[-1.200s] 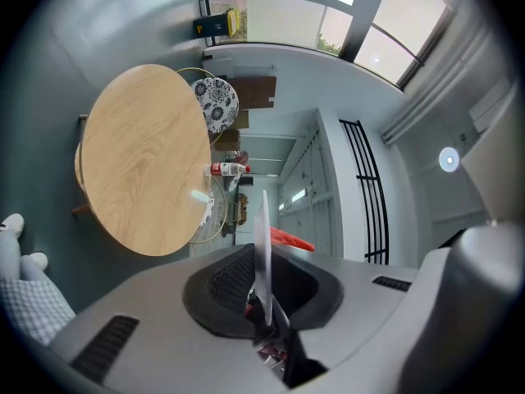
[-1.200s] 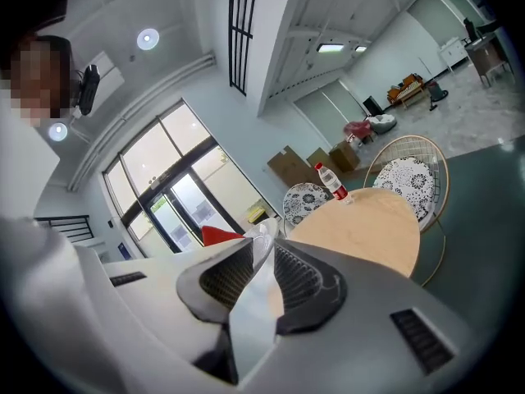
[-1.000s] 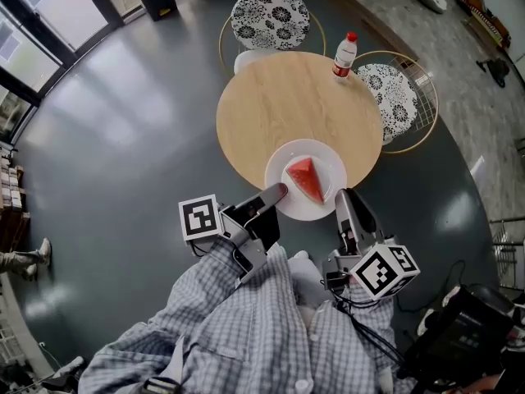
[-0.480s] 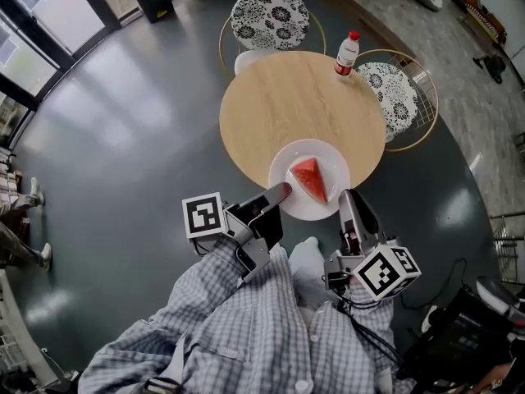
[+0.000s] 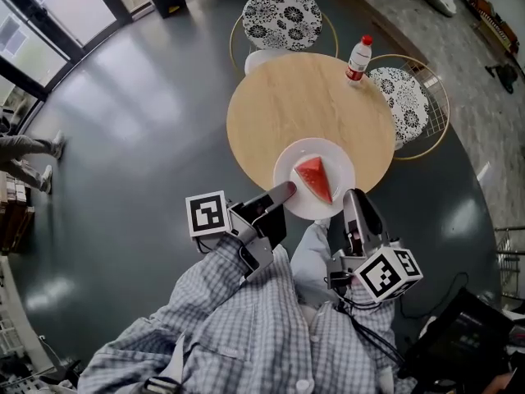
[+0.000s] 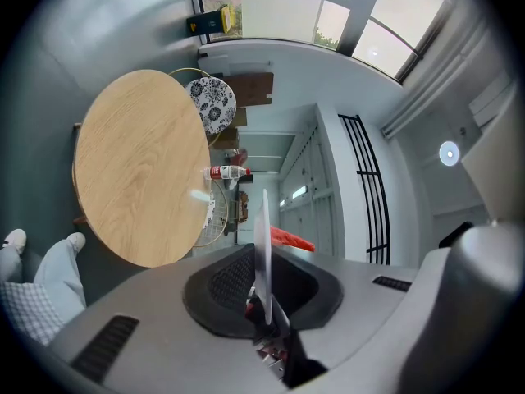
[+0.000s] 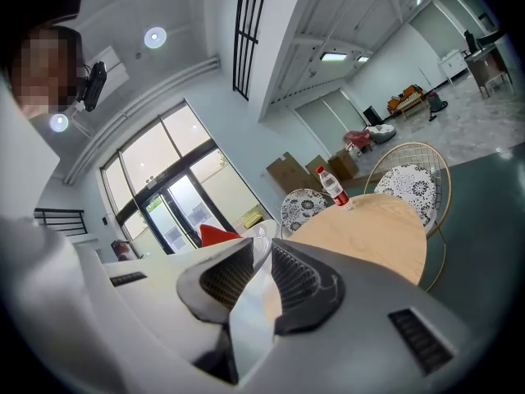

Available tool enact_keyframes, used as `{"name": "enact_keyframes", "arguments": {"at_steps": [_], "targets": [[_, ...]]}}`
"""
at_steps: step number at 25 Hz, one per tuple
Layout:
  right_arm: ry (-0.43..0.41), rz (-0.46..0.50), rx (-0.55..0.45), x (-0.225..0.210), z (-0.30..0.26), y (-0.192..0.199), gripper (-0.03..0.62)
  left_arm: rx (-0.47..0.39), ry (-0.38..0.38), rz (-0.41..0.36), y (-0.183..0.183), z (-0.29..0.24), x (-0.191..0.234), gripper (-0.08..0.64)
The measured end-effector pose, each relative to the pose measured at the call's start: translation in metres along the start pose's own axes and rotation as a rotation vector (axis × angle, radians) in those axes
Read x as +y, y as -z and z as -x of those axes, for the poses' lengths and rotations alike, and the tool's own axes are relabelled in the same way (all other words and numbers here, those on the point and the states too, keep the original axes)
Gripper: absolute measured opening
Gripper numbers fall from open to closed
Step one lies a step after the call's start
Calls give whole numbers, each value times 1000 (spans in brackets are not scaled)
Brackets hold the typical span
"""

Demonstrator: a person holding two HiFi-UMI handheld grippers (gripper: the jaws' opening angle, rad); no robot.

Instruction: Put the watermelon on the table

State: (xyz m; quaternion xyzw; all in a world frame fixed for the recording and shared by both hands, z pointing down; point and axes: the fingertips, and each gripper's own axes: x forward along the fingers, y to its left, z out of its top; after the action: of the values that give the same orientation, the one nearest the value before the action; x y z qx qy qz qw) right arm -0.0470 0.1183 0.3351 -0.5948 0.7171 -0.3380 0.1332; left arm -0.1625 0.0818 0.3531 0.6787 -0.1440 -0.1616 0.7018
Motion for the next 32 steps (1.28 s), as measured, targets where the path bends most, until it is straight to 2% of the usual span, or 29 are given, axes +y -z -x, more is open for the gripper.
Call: {"name": "enact_keyframes", "arguments": {"at_steps": [7, 18, 24, 32], "targets": [[-21, -1, 16, -19, -20, -22, 74, -26, -6, -9, -13, -30, -2, 35], [-56, 10, 35, -61, -55, -79, 74, -71, 7, -9, -33, -101, -7, 35], [-89, 18, 38, -107, -85, -114, 74, -101, 13, -18, -49, -159, 4, 35], [-107, 32, 39, -111, -91, -137, 74, -117, 27, -29, -54, -179, -9, 35]]}}
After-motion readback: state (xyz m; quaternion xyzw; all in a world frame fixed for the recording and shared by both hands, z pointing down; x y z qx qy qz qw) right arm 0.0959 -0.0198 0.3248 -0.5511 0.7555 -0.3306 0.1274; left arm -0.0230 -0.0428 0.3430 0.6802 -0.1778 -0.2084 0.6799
